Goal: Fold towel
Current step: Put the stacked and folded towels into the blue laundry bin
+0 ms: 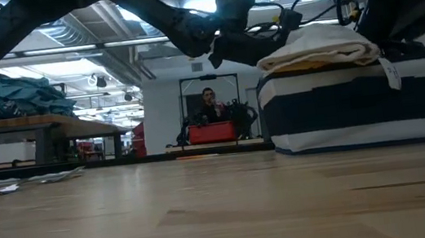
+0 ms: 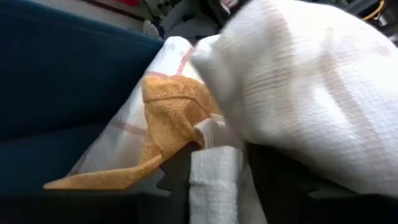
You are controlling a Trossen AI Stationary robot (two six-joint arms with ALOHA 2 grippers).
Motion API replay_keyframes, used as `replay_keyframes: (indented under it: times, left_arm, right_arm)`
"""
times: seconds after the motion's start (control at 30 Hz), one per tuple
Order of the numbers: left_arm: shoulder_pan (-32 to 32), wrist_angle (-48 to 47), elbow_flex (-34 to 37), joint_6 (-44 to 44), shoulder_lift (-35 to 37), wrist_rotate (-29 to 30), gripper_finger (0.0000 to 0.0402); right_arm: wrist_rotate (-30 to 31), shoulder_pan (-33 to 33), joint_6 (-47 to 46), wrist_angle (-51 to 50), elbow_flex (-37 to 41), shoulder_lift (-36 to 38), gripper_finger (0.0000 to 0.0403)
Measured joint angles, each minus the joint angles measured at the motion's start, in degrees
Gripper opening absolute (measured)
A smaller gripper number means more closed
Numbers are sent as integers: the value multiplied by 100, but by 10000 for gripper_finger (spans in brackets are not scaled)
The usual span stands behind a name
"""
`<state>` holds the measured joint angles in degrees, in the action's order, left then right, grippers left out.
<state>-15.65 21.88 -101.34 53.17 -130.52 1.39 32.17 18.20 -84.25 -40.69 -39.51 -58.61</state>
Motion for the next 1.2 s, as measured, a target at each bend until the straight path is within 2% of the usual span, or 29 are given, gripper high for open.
replay_keyframes:
  times: [0.17,0.5,0.7,0.87,1.0,1.2]
  left_arm:
    - [-160,-169,-6,579,46,-200,159]
    - [-452,-85,-24,1180,55,-180,149]
    - [-537,-96,-24,1253,55,-254,149]
    - [-590,-136,-24,1149,55,-254,148]
    - [-656,-189,-23,1090,55,-251,148]
    - [-703,-202,-22,1071,55,-247,148]
  right_arm:
    - [-65,-12,63,2,5,180,232]
    - [287,-17,158,-242,5,896,232]
    - [263,-17,223,-963,5,1206,232]
    - [9,-17,246,-1094,5,1248,232]
    - [-158,-17,542,-745,7,1317,232]
    - [-291,-22,1155,499,7,1314,232]
